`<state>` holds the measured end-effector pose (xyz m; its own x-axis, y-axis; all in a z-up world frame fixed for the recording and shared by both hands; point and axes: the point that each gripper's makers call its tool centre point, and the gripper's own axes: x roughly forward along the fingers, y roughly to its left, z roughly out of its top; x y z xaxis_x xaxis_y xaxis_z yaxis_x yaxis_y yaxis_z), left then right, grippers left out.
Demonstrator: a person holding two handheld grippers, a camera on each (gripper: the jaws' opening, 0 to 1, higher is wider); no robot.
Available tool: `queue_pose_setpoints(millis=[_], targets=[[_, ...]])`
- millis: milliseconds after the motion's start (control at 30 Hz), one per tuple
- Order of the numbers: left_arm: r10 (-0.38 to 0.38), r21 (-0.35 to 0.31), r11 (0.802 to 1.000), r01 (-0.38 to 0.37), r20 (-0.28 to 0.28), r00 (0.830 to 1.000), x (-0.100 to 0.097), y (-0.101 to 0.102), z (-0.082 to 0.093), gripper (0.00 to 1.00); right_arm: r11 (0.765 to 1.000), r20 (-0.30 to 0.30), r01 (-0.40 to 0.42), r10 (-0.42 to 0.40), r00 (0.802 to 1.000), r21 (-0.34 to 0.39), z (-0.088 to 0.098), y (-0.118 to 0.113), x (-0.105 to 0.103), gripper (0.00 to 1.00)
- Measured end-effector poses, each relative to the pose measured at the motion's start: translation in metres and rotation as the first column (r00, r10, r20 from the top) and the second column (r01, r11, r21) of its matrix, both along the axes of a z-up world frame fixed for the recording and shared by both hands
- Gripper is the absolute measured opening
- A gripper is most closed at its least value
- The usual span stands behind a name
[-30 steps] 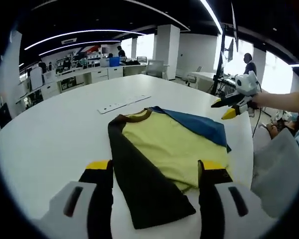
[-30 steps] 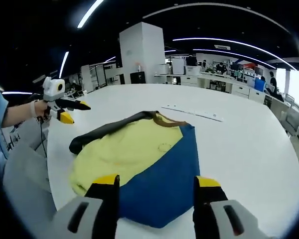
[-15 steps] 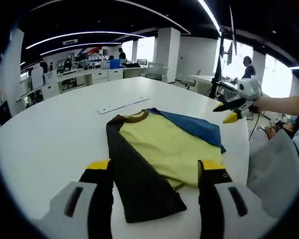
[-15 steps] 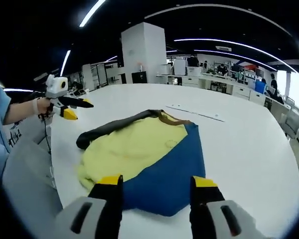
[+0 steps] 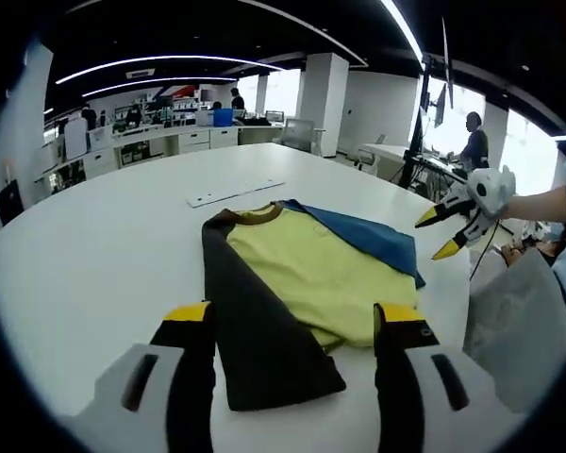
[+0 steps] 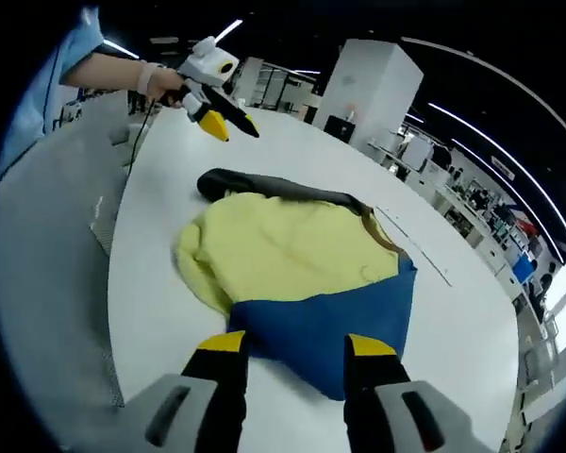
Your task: Fold the garment on the visible template until the final outline fits inside the template.
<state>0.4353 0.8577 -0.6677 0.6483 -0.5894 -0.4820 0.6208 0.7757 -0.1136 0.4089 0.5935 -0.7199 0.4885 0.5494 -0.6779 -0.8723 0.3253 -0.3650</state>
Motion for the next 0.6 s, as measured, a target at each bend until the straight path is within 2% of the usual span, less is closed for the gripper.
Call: queue_pose_setpoints(millis=[100,167,200,300,400,600], targets=[[0.003,-0.001,1.000,-0.003,-0.005,1.000,-0.004,0.002,-0.001,0.65,0.999,0.013,-0.034,0.034,0.999,-0.035,-0.006,0.001,0.001,0.34],[0.011,-0.001,1.000,-0.011,-0.011,1.000,-0.006,0.005,-0.002,0.65,0.993,0.035,-0.062,0.066,0.997,-0.099,-0.010,-0.003,0.004,0.32],[0.015,-0.002,1.000,-0.015,-0.014,1.000,-0.007,0.006,-0.003,0.65,0.984,0.044,-0.102,0.110,0.993,-0.144,-0.013,-0.003,0.003,0.31],[0.023,-0.003,1.000,-0.023,-0.013,1.000,-0.008,0.009,-0.003,0.64,0.981,0.049,-0.120,0.129,0.990,-0.151,-0.016,0.000,0.002,0.28],[0.035,-0.011,0.999,-0.035,-0.018,0.999,-0.010,0.011,-0.004,0.64,0.970,0.075,-0.145,0.162,0.984,-0.195,-0.023,0.002,0.004,0.21],[0.038,-0.015,0.999,-0.039,-0.028,0.999,-0.013,0.009,-0.008,0.64,0.962,0.080,-0.153,0.175,0.981,-0.228,-0.035,0.005,0.009,0.15]])
